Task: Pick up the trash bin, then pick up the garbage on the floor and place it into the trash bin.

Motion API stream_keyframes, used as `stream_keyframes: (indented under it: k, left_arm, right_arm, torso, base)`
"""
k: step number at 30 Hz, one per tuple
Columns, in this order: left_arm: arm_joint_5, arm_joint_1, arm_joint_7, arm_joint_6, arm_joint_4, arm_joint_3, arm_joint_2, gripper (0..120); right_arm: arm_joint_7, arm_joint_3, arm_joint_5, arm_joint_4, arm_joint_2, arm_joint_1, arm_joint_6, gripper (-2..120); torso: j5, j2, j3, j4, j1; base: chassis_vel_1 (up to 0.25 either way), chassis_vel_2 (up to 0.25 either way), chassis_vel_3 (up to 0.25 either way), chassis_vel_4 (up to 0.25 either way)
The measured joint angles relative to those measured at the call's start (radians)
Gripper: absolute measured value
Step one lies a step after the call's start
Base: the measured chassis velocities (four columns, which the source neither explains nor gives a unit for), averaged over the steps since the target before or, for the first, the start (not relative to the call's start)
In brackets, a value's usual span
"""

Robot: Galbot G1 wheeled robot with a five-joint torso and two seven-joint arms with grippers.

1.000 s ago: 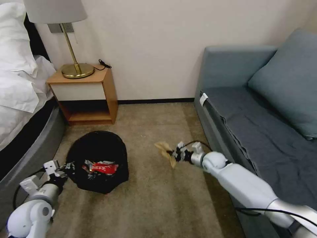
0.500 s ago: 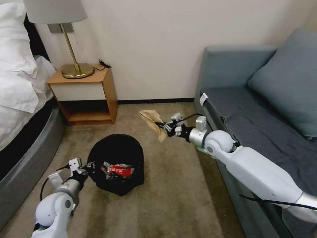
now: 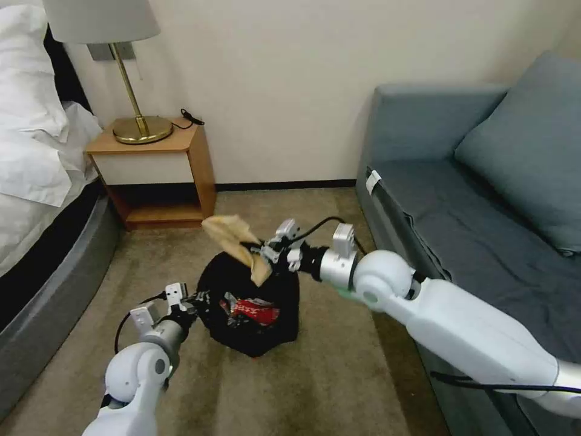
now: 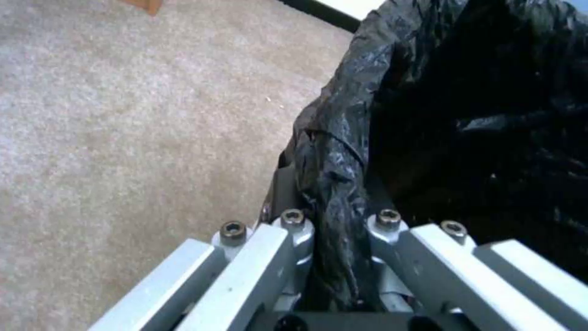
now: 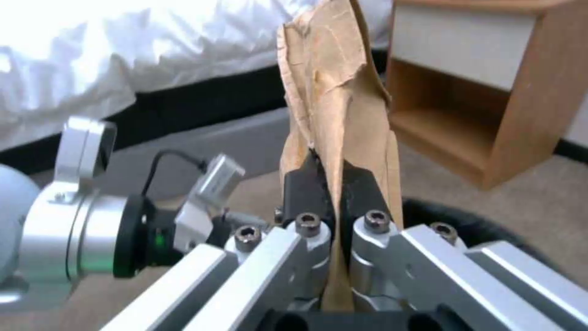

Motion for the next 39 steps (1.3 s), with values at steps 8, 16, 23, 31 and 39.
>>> stream_keyframes:
  k: [8, 16, 23, 31, 39]
  left_arm:
    - [0.013, 0.03, 0.002, -0.001, -0.014, -0.013, -0.011, 4]
    - [0.011, 0.034, 0.005, -0.004, -0.016, -0.04, -0.014, 4]
    - [0.007, 0.037, 0.006, -0.006, -0.017, -0.055, -0.015, 4]
    - [0.002, 0.055, 0.014, -0.016, -0.02, -0.093, 0.0, 4]
    - [-0.006, 0.067, 0.027, -0.026, -0.021, -0.114, 0.006, 4]
  right_arm:
    - [-0.016, -0.004, -0.062, -0.009, 0.004, -0.047, 0.008, 0]
    - [-0.018, 0.005, -0.091, -0.01, 0.001, -0.075, 0.013, 27]
    - [-0.004, 0.026, -0.116, -0.004, -0.001, -0.094, 0.016, 55]
    - [0.124, 0.139, -0.159, 0.036, 0.004, -0.174, 0.022, 82]
    - [0.324, 0.332, -0.232, 0.132, -0.001, -0.37, -0.023, 99]
  torso:
    - [0.0, 0.0, 0.0, 0.0001, 0.0]
    - [-0.0001, 0.0, 0.0, 0.0, 0.0]
    - [-0.0002, 0.0, 0.0, 0.0, 0.0]
    - [-0.0001, 0.0, 0.0, 0.0001, 0.0]
    - [0.0001, 0.0, 0.0, -0.0002, 0.0]
  base:
    - [0.0, 0.0, 0.0, 0.0]
    - [0.0, 0.0, 0.0, 0.0]
    - [0.0, 0.0, 0.0, 0.0]
    - [0.0, 0.0, 0.0, 0.0]
    - [0.0, 0.0, 0.0, 0.0]
